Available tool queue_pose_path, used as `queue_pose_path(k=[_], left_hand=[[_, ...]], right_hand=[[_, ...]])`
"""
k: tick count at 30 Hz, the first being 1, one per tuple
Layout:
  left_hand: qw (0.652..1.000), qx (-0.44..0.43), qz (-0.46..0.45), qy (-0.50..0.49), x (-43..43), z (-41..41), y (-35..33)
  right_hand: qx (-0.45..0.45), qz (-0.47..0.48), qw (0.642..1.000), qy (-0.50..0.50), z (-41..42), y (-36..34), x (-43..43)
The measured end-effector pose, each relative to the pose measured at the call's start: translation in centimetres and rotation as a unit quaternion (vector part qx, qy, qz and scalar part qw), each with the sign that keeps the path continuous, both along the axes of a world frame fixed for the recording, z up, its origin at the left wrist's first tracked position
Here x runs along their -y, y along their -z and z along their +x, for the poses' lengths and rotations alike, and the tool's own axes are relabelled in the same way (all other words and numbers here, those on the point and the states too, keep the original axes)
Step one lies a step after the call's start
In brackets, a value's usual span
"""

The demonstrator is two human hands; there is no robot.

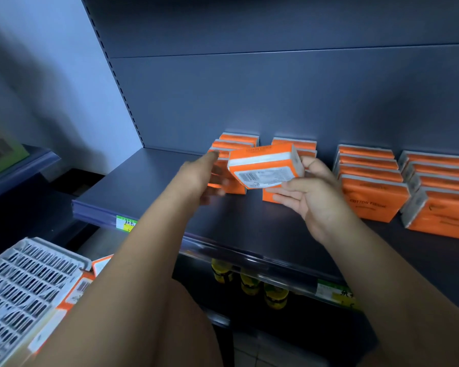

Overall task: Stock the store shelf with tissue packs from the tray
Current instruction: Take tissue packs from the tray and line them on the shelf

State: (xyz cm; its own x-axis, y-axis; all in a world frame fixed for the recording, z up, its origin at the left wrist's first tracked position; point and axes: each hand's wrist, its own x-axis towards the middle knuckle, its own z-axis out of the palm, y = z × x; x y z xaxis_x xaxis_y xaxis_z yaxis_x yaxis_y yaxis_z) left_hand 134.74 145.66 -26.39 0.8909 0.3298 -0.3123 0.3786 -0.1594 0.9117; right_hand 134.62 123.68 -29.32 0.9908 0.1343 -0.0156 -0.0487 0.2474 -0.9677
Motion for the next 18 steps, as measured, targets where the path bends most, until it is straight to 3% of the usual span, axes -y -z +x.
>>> queue_pose_path(k=[4, 11, 14, 18], left_hand=[[0.987, -0.025, -0.101, 0.124, 0.4, -1.9, -0.8], [0.972, 0.002, -0.212, 0.102, -1.6, -2.3, -0.5], [0.975, 0.022, -0.193, 0.112, -2.6, -2.1, 0.0], [0.987, 0.044, -0.111, 0.107, -3.5, -1.7, 0.9]], right_hand=[[0.031, -0.034, 0.999, -0.014, -0.2, 0.4, -0.5], [0.104, -0.127, 0.986, 0.044, -0.5, 1.1, -2.0], [0.056, -0.14, 0.985, 0.082, -0.7, 1.1, -2.4], [-0.026, -0.091, 0.99, 0.104, -0.7, 1.0, -2.7]])
